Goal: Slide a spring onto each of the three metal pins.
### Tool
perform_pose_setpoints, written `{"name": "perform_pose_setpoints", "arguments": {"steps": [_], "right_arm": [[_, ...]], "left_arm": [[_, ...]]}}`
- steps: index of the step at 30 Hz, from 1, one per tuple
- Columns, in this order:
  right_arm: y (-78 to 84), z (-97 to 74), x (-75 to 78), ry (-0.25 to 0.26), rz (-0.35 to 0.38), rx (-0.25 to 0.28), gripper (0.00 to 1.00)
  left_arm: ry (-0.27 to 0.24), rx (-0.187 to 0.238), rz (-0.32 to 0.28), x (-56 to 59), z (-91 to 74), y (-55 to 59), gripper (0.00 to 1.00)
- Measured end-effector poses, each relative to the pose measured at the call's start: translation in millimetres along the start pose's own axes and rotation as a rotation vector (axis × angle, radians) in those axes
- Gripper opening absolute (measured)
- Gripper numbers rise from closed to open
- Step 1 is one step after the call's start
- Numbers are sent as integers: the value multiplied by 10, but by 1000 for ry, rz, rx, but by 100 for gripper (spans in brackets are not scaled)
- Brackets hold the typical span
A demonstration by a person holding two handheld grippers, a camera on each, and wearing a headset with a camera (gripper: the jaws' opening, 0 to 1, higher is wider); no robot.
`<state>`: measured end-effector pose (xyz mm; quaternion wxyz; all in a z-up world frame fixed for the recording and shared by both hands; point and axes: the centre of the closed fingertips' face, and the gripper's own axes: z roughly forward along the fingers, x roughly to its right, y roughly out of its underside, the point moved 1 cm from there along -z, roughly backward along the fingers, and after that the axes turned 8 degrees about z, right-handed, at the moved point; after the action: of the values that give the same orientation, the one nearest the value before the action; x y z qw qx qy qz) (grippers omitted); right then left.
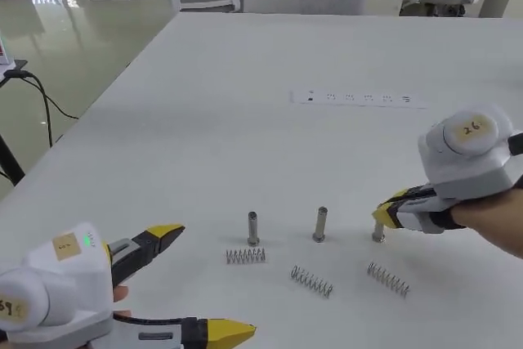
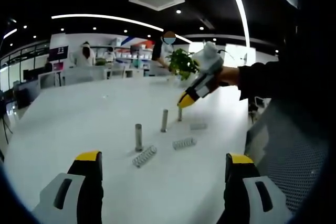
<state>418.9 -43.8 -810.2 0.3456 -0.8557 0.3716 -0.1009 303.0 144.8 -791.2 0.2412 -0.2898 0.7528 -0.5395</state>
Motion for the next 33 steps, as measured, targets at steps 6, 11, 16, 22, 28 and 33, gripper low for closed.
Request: {"name": "perform_pose_setpoints", "arguments": {"steps": [6, 11, 16, 22, 28, 33], "right_arm": [[23, -14, 19, 8, -2, -7, 5], [24, -17, 28, 14, 7, -18, 5], [27, -13, 45, 15, 6, -21, 5], [24, -9, 44, 11, -13, -14, 6], [-14, -31, 54, 12, -11, 6, 6], [-32, -72, 34, 17, -16, 20, 8]], "left_arm": [[3, -2, 2, 0, 3, 7, 94], [7, -6, 4, -1, 6, 20, 93], [8, -5, 3, -4, 6, 22, 93], [9, -6, 2, -9, 7, 28, 94], [11, -7, 2, -6, 7, 32, 93], [9, -5, 1, -8, 3, 29, 93]]}}
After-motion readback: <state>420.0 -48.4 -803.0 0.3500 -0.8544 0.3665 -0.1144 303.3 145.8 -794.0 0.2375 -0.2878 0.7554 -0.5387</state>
